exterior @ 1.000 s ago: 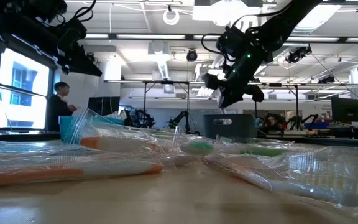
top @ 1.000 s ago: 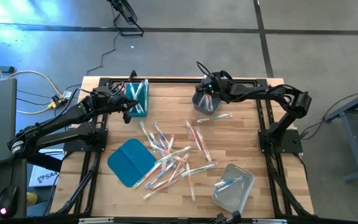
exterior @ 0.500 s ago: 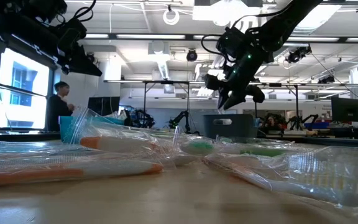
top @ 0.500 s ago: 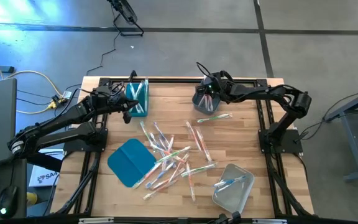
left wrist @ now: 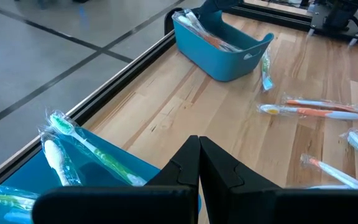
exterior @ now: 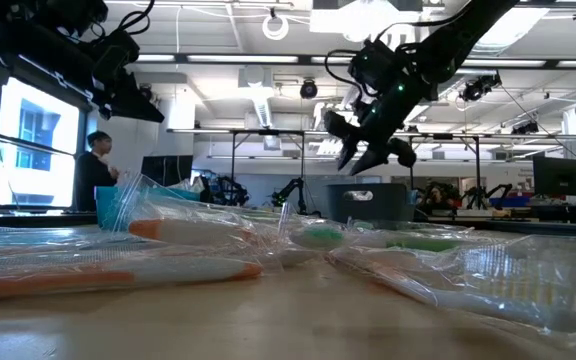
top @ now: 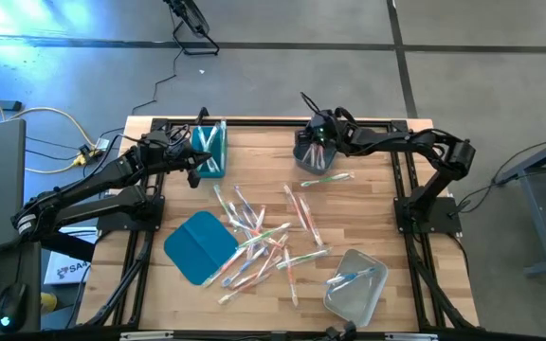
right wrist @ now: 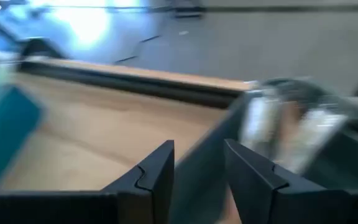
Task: Pick & Place Toothbrushes
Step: Put the green toothbrush into the blue bin
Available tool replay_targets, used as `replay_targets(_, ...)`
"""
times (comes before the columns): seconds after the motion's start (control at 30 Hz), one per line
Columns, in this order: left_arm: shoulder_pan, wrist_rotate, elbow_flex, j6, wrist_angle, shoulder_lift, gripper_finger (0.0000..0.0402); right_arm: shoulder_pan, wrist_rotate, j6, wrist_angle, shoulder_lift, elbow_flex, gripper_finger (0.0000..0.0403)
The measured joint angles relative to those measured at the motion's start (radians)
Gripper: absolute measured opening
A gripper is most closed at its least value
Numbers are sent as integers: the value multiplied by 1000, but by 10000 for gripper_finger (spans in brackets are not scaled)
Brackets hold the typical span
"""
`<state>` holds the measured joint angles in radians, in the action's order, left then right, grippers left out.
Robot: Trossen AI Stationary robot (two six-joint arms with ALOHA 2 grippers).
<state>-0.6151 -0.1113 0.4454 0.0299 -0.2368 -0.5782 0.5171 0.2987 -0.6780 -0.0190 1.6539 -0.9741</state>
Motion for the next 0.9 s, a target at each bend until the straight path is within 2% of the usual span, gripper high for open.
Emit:
replay_targets(0.23,0,0,0,0,0,0,1,-31,-291,0,-144,0,0,133)
replay_targets(0.37,0,0,0,0,0,0,1,-69,-392,7,-222,0,0,133)
replay_targets(0.53,0,0,0,0,2,0,1,-143,-410,138,-282,0,0,133)
replay_targets(0.8,0,0,0,0,2,0,1,-256,-410,407,-285,0,0,133)
replay_targets(0.9,0,0,0,0,2,0,1,-286,-410,444,-293,0,0,133)
